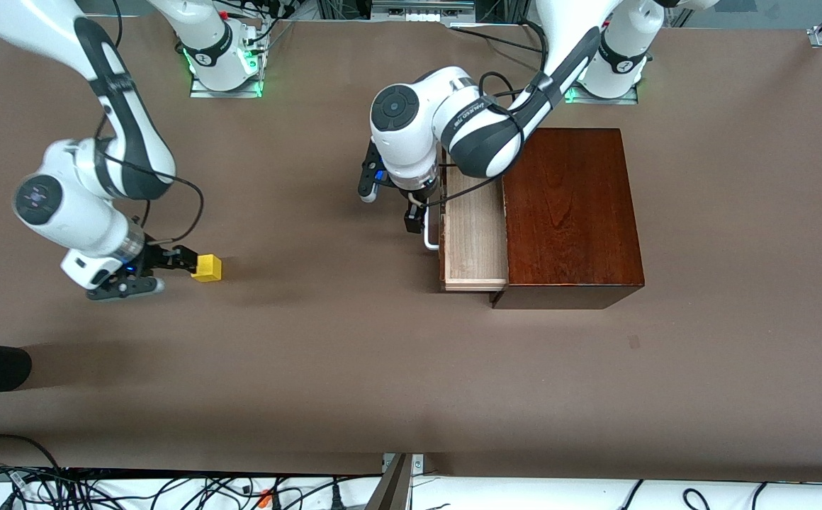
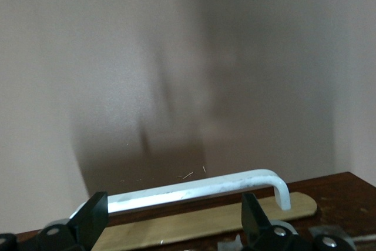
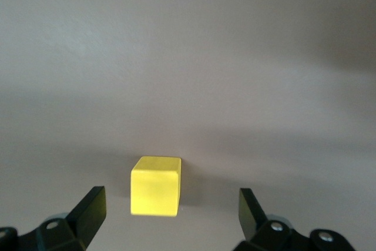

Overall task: Open drawer, take yellow block, close drawer
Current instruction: 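Open the right gripper and withdraw while the left gripper pushes the drawer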

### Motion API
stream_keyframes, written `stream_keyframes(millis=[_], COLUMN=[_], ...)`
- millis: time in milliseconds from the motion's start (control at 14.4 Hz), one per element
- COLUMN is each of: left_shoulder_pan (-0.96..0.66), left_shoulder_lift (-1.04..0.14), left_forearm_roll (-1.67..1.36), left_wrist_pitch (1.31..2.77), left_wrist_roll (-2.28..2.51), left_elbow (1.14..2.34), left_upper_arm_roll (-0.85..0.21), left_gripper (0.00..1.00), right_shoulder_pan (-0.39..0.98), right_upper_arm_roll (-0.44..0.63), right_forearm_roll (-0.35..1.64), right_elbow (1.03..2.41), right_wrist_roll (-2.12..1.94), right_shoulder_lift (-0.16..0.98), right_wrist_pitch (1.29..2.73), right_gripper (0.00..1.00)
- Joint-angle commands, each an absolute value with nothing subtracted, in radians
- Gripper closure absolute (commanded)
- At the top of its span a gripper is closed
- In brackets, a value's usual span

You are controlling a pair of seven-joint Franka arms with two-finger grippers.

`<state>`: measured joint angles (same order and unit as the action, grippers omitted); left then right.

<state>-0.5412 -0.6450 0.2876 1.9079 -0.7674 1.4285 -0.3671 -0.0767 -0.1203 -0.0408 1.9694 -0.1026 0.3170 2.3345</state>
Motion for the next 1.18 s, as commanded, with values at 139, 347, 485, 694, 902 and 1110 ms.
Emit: stream_keyframes(millis=[139,347,485,694,902,1110], left_shoulder_pan=[-0.545,-0.541,-0.538,-0.534,-0.506,-0.483], left_shoulder_lift=[-0.624,-0.621,-0.615,-0.614,-0.601,-0.6], left_forearm_roll=[0.321,0.339,0.348,0.35,0.35,0.357], left_wrist_pitch=[1.885,1.844,1.827,1.799,1.78,1.741], left_wrist_roll=[-0.755,-0.755,-0.755,-0.755,-0.756,-0.759], left_elbow=[1.45,1.448,1.448,1.447,1.448,1.448], left_upper_arm_roll=[-0.353,-0.351,-0.351,-0.347,-0.347,-0.345], left_gripper=[0.0,0.0,0.0,0.0,0.0,0.0], right_shoulder_pan=[-0.077,-0.075,-0.066,-0.005,-0.002,-0.002], right_upper_arm_roll=[-0.164,-0.167,-0.157,-0.086,-0.086,-0.084], right_forearm_roll=[-0.02,-0.015,0.02,0.025,0.038,0.037], right_elbow=[1.962,1.841,1.708,1.623,1.628,1.629], right_wrist_roll=[-0.057,-0.048,-0.054,-0.055,-0.054,-0.049], right_shoulder_lift=[0.091,0.034,0.032,0.029,0.003,-0.015], right_wrist_pitch=[2.136,1.909,1.748,1.649,1.609,1.58], right_gripper=[0.0,0.0,0.0,0.0,0.0,0.0])
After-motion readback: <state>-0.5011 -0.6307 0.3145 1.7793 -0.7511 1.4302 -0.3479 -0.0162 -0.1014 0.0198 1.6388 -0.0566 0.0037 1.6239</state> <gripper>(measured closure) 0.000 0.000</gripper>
